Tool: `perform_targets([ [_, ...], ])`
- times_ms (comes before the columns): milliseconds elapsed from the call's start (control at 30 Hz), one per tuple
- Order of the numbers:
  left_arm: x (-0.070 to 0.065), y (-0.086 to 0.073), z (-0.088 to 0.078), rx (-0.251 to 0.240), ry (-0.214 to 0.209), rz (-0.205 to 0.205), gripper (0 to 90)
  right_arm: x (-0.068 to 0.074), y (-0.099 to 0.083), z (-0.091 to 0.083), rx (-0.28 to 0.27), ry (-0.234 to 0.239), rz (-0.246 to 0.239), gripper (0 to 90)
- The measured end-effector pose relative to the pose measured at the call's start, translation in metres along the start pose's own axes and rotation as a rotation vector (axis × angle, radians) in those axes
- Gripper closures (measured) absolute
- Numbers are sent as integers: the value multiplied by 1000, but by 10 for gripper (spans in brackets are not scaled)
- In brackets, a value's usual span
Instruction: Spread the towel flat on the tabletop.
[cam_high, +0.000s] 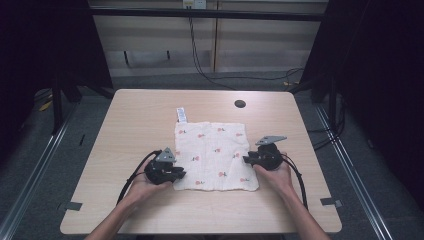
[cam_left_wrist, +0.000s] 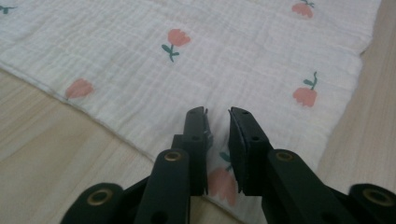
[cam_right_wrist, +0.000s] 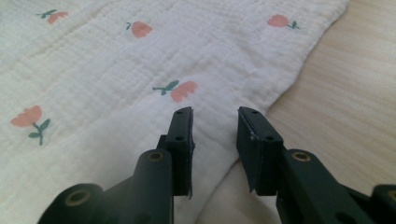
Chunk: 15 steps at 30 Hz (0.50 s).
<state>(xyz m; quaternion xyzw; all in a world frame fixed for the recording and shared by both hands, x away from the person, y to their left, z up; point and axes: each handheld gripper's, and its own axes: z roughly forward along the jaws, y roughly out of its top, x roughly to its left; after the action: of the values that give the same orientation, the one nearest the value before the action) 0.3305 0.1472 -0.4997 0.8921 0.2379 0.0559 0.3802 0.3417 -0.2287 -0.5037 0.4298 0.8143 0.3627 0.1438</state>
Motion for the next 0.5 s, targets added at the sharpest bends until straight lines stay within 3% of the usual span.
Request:
perform_targets([
  [100, 1, -5, -3, -6, -27, -3, 851, 3, 1, 0, 11, -16, -12, 817],
  [133, 1, -5, -3, -6, -27, -3, 870, 3, 1, 0, 11, -16, -12, 817],
  [200, 1, -7, -7, 0, -30, -1, 887, 1, -1, -2, 8, 16, 31, 897],
  [333, -1, -11, -12, 14, -62, -31, 890, 4, -7, -9, 14, 43, 36, 900],
  [500, -10, -16, -19, 35, -66, -30, 894, 12, -10, -16, 20, 70, 33, 900],
])
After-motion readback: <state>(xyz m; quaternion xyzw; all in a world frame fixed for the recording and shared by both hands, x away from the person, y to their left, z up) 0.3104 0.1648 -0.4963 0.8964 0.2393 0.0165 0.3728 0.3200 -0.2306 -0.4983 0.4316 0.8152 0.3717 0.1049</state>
